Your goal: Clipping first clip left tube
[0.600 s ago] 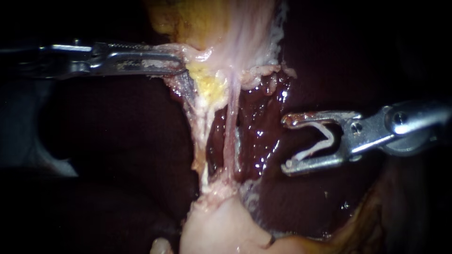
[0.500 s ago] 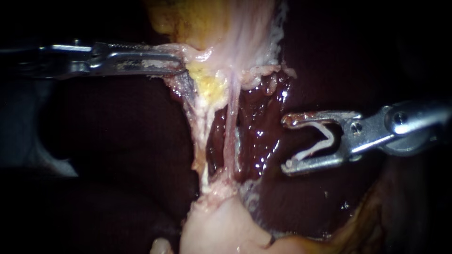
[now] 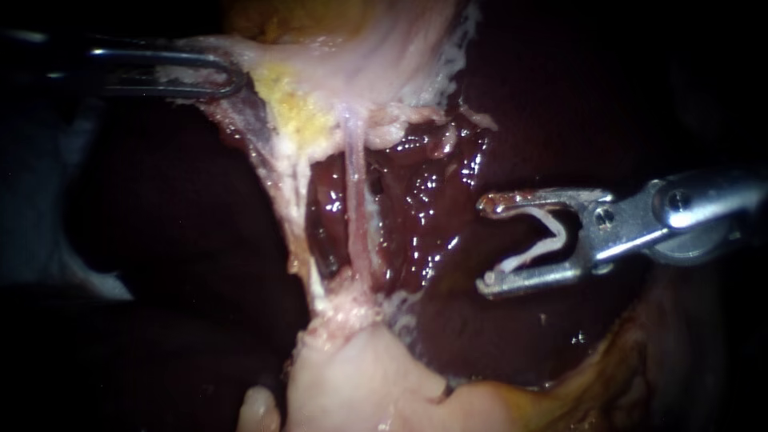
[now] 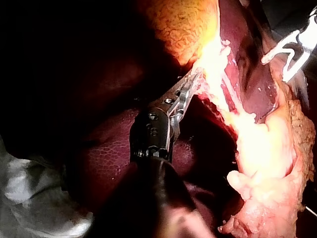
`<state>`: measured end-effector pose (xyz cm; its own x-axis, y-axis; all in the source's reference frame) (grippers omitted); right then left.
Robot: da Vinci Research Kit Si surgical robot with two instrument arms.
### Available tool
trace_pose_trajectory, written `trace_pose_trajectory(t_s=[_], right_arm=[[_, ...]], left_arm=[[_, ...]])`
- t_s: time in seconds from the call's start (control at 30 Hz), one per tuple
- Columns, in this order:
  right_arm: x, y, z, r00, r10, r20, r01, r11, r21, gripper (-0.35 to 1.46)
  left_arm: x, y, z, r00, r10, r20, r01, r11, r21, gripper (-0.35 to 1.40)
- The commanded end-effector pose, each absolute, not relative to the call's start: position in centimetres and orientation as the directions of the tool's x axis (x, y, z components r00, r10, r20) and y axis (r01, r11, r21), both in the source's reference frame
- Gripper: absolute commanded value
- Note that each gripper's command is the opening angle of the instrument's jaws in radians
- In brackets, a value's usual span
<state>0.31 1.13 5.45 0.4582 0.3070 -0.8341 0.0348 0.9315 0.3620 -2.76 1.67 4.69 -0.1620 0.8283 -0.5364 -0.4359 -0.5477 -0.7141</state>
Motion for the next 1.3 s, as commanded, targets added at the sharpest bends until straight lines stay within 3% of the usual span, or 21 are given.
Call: trace_pose_trajectory(t_s=[0.03,0.23,0.77,1.3], right_arm=[[0.32,1.12,5.45,0.459,0.307,-0.834,0.034,0.932,0.362,0.5],[0.6,1.0,5.46,0.461,0.308,-0.832,0.024,0.933,0.358,0.5],[1.43,0.72,5.66,0.448,0.338,-0.828,0.127,0.892,0.433,0.48],[1.63,0.7,6.17,0.458,0.374,-0.806,0.12,0.873,0.474,0.48]], left_arm=[[-2.76,1.67,4.68,-0.159,0.828,-0.538,-0.437,-0.548,-0.713,-0.35],[-2.78,1.65,4.72,-0.159,0.827,-0.54,-0.44,-0.549,-0.711,-0.35],[-2.83,1.62,4.73,-0.158,0.826,-0.54,-0.443,-0.548,-0.709,-0.35],[-2.84,1.61,4.68,-0.157,0.827,-0.539,-0.445,-0.546,-0.709,-0.35]])
